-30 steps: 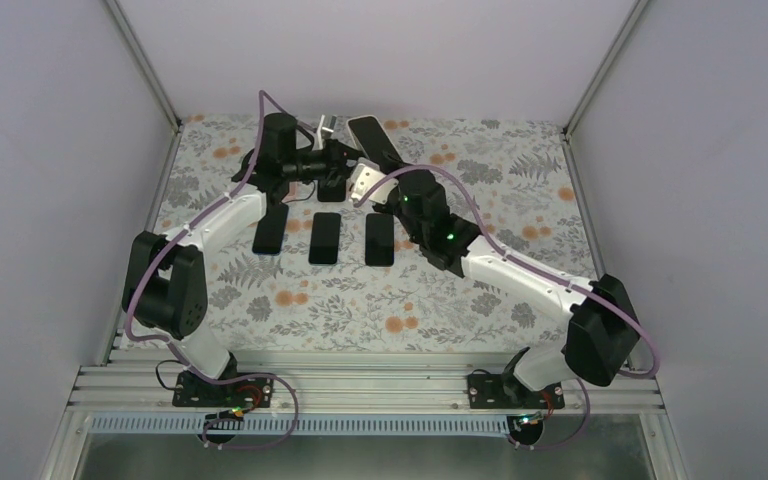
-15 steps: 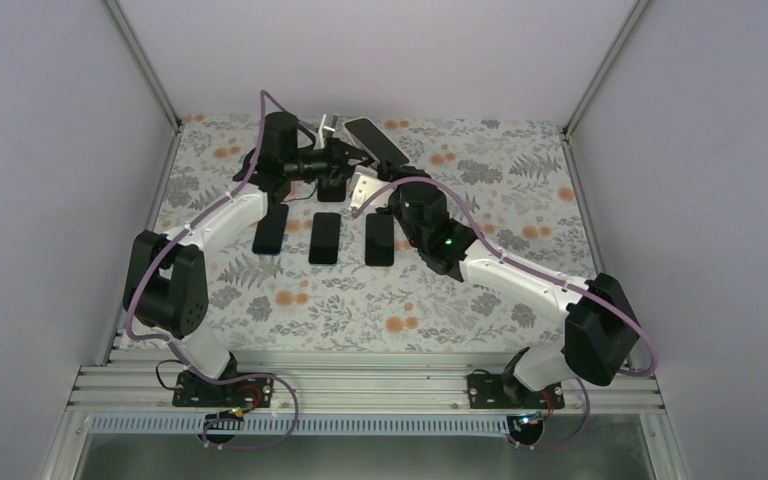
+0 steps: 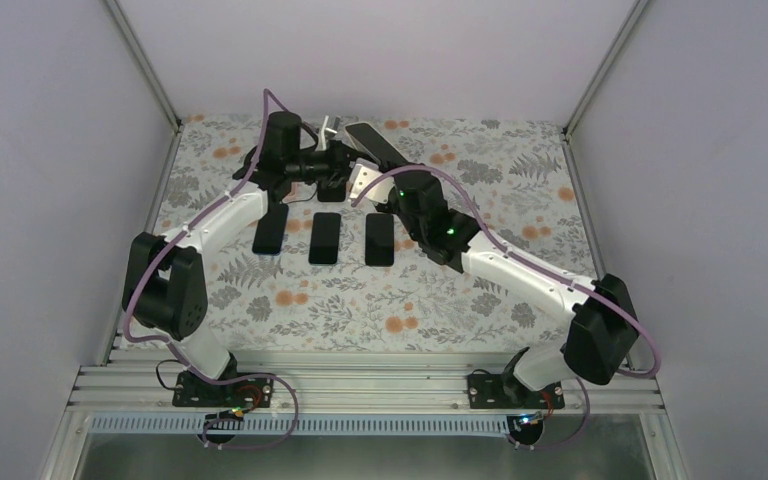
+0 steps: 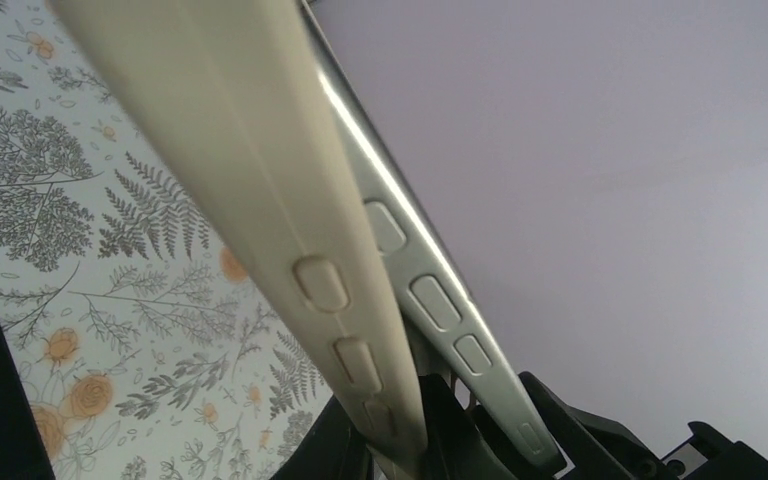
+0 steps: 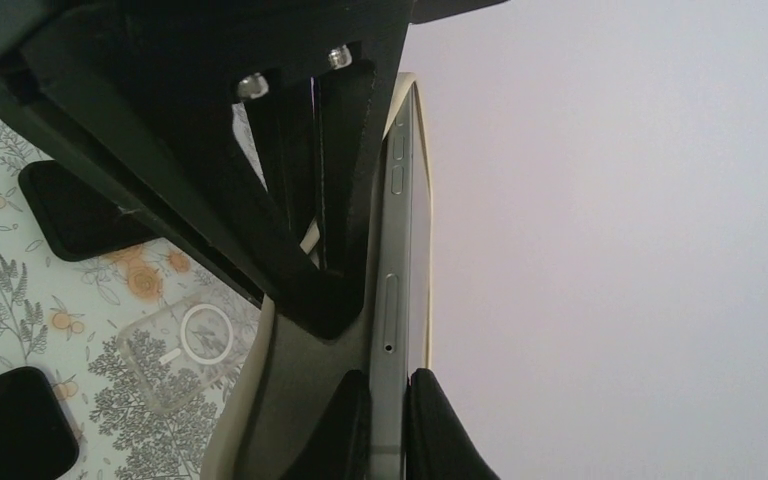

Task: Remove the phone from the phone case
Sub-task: Remove the phone case from the phone.

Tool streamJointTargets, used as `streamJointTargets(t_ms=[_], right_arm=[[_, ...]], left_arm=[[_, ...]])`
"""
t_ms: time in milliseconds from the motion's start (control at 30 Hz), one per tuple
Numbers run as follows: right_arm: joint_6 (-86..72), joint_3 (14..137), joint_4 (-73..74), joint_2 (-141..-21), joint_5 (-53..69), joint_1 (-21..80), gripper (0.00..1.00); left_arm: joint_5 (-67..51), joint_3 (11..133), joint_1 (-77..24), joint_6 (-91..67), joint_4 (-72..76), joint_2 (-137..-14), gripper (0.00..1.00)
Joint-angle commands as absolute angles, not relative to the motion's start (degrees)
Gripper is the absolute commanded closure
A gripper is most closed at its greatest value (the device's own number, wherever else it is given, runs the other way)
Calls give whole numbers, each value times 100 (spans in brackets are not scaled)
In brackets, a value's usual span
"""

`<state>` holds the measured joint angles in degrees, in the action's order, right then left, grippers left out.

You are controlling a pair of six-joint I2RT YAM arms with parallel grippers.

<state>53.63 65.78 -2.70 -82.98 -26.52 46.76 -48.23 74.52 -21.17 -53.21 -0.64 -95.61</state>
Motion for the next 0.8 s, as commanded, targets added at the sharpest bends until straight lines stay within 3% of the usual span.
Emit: streamJointTargets(t_ms=[0, 767], right_arm=[[4922, 7310, -1136, -8000, -3573, 4267, 96], [4177, 7829, -325, -7870, -3084, 3643, 96]], left_arm=[[-3940, 7272, -1901, -4455, -1023, -9664, 98], [-2464, 7565, -2070, -3348, -1958, -9733, 98]])
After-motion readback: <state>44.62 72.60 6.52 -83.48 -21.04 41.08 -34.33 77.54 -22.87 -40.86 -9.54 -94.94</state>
